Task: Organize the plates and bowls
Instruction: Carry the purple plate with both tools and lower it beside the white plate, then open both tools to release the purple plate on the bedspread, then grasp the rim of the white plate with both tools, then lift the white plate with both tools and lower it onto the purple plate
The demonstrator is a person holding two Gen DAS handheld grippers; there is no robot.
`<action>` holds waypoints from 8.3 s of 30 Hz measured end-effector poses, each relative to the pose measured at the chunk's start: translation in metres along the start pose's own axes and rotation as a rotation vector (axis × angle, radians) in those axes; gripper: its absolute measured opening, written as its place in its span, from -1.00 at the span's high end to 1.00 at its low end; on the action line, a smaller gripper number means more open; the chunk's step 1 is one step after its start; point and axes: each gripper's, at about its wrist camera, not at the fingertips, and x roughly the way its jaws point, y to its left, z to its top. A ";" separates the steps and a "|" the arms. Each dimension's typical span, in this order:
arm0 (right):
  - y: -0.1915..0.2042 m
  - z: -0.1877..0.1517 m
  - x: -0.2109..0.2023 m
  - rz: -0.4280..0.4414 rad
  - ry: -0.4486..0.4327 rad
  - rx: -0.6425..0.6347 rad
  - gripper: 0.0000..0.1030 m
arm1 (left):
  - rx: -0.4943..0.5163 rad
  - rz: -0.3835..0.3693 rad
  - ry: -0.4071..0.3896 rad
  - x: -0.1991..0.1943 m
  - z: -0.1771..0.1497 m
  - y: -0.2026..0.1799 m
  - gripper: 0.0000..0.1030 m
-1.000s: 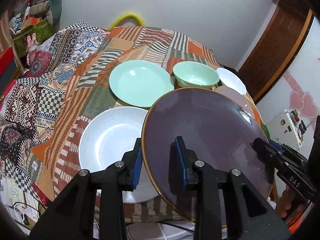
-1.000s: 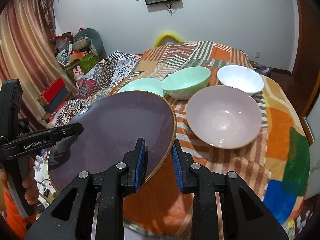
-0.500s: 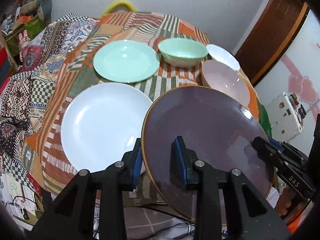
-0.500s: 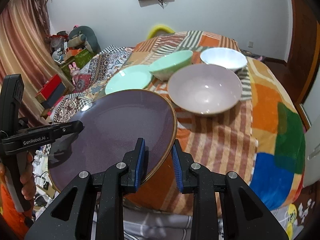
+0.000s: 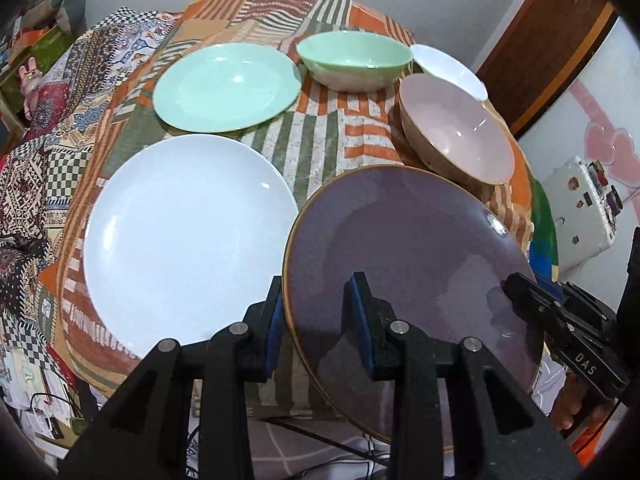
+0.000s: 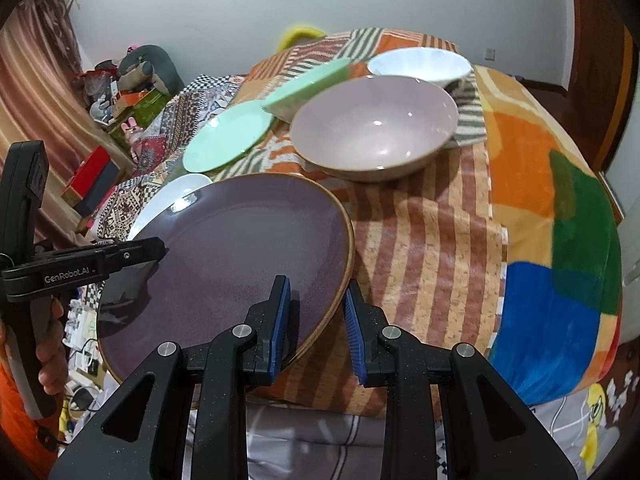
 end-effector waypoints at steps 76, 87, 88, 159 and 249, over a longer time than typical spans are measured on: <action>0.100 0.064 0.011 0.056 -0.091 -0.207 -0.30 | -0.139 0.178 -0.210 -0.060 -0.022 0.111 -0.36; 0.125 0.071 0.056 0.059 -0.005 -0.248 -0.30 | -0.206 0.180 -0.145 -0.032 -0.032 0.155 -0.36; 0.125 0.071 0.060 0.056 0.005 -0.251 -0.30 | -0.209 0.178 -0.141 -0.030 -0.032 0.157 -0.36; 0.145 0.075 0.084 0.103 0.075 -0.298 0.54 | -0.251 0.090 -0.223 -0.053 -0.031 0.160 0.43; -0.022 0.011 0.015 -0.013 0.056 0.059 0.49 | 0.056 0.023 0.047 0.043 -0.003 -0.010 0.43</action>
